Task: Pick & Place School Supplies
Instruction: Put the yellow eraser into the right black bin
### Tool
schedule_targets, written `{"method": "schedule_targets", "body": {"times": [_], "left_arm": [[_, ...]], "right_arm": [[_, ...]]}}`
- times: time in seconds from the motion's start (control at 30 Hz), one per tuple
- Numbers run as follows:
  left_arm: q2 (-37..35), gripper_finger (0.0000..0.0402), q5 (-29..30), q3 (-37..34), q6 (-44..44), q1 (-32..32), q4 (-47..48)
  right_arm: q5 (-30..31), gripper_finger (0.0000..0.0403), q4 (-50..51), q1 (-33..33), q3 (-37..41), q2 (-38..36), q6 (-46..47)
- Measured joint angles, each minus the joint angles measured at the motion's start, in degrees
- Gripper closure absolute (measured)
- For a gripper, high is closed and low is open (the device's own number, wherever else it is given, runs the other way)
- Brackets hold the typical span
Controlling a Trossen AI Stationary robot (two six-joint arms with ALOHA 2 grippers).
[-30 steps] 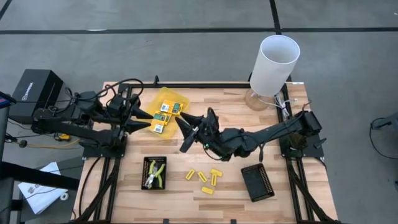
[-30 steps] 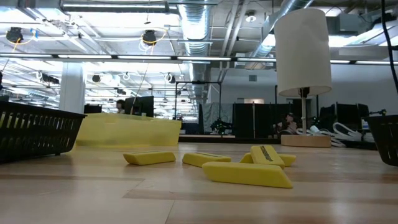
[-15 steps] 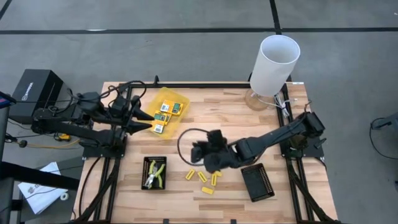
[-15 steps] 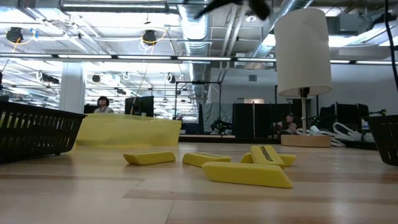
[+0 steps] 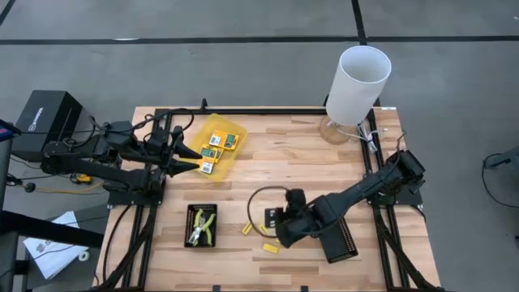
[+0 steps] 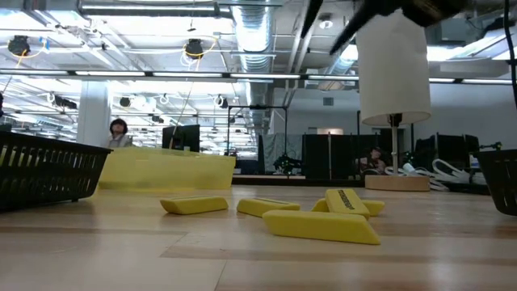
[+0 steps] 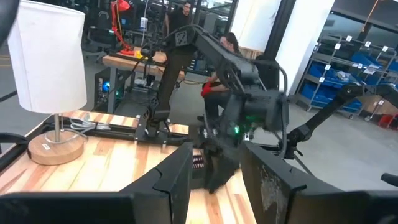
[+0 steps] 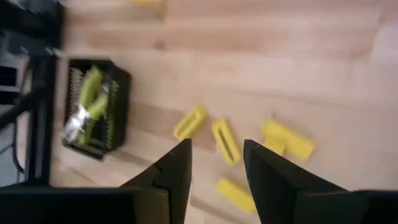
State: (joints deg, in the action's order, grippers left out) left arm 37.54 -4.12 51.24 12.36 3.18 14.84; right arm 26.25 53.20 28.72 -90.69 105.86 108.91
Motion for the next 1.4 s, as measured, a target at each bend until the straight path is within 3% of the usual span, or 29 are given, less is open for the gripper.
{"method": "schedule_targets", "body": {"times": [0.23, 0.43, 0.77, 1.4], "left_arm": [[0.0, 0.0273, -0.2, 0.0, -0.1, 0.0, 1.2], [-0.3, 0.0273, -1.3, 0.0, -0.1, 0.0, 3.2], [-0.8, 0.0273, -3.4, 0.0, 0.2, 0.0, 3.8], [-0.8, 0.0273, -5.3, 0.0, 0.3, 0.0, 4.8]], "right_arm": [[-7.0, 0.0247, -6.5, 1.7, 0.1, 5.4, 3.2], [-8.5, 0.0248, -11.5, 1.9, -3.8, 11.6, 5.3], [-12.1, 0.0241, -9.0, 1.8, -6.7, 17.3, 8.8], [-17.6, 0.0231, 1.6, -0.1, -6.7, 16.9, 9.7]]}}
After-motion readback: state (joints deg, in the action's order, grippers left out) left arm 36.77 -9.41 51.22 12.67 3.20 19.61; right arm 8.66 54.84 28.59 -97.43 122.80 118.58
